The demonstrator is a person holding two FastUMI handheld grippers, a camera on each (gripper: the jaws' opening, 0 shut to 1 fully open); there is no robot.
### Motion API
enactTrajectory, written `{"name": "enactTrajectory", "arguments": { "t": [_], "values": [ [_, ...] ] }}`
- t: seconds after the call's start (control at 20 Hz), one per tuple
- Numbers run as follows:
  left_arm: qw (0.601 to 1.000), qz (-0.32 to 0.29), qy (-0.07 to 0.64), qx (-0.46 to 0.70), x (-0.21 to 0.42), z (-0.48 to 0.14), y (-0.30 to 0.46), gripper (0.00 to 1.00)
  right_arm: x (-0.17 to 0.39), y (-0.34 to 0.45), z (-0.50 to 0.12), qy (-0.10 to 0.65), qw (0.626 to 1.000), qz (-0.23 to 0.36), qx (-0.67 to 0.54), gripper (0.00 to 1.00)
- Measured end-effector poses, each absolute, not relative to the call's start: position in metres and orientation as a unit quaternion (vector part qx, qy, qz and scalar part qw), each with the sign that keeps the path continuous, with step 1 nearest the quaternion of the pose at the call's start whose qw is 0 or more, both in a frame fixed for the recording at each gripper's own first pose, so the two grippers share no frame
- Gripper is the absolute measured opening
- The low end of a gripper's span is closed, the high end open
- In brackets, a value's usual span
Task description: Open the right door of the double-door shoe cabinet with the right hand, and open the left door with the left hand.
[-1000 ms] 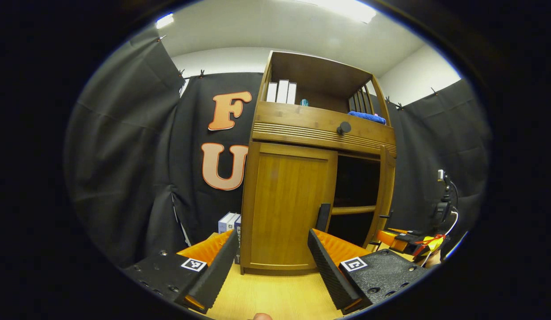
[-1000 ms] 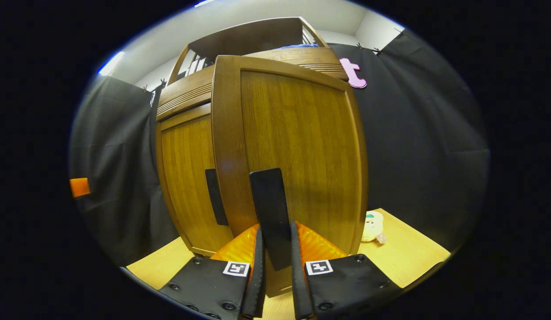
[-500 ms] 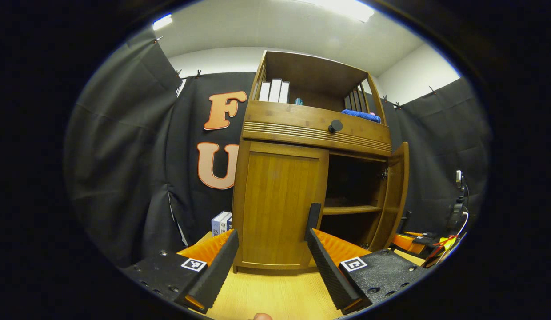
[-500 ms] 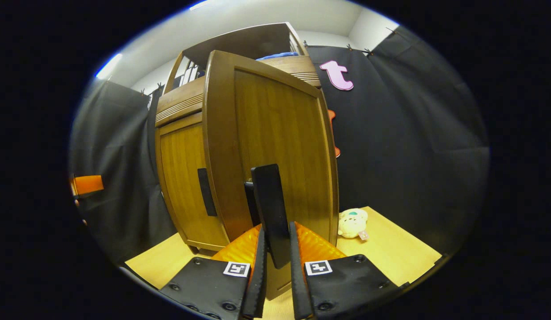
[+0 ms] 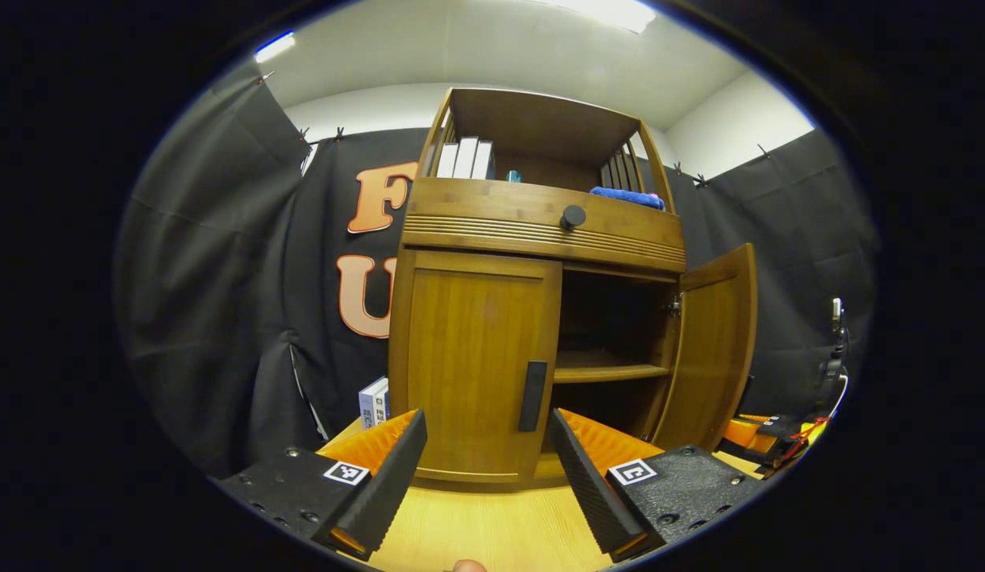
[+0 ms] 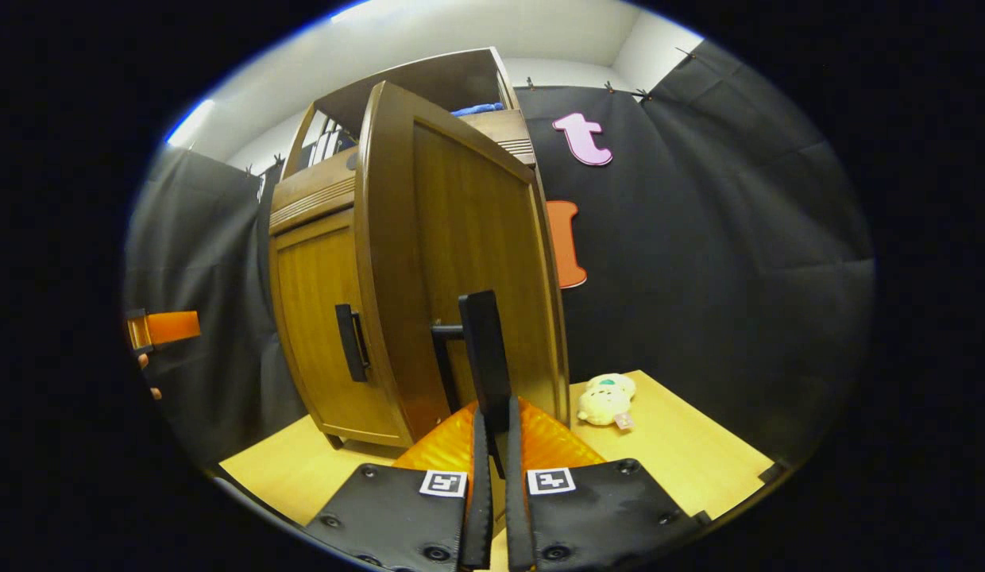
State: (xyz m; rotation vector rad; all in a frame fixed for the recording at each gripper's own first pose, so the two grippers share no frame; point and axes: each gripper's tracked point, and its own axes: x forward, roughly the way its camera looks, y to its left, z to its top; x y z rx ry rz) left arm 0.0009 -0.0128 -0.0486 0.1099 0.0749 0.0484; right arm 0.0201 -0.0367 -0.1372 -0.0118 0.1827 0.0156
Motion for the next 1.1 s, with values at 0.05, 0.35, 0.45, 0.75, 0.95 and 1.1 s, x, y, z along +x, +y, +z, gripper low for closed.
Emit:
{"name": "enactTrajectory", "arguments": {
  "t": [0.05,0.35,0.45,0.75,0.95,1.1],
  "values": [
    [0.997,0.022,0.039,0.055,0.005,-0.051,-0.018,0.92,0.016,-0.045,-0.136,0.09,0.996,0.003,-0.009,0.14],
    [0.997,0.017,0.044,0.055,0.033,-0.069,-0.042,0.92,0.007,-0.097,-0.128,0.087,0.996,-0.014,-0.003,0.1],
    [0.998,0.015,0.045,0.051,0.045,-0.076,-0.049,0.92,0.008,-0.114,-0.125,0.083,0.996,-0.019,-0.002,0.1],
    [0.997,0.028,0.046,0.052,0.085,-0.088,-0.054,0.92,0.009,-0.133,-0.122,0.083,0.997,0.001,0.006,0.09],
    [0.997,0.032,0.049,0.051,0.106,-0.097,-0.057,0.92,0.01,-0.148,-0.121,0.084,0.996,0.016,0.013,0.09],
    [0.997,0.033,0.051,0.05,0.122,-0.103,-0.06,0.92,0.008,-0.158,-0.12,0.082,0.996,0.029,0.019,0.09]
  ]
}}
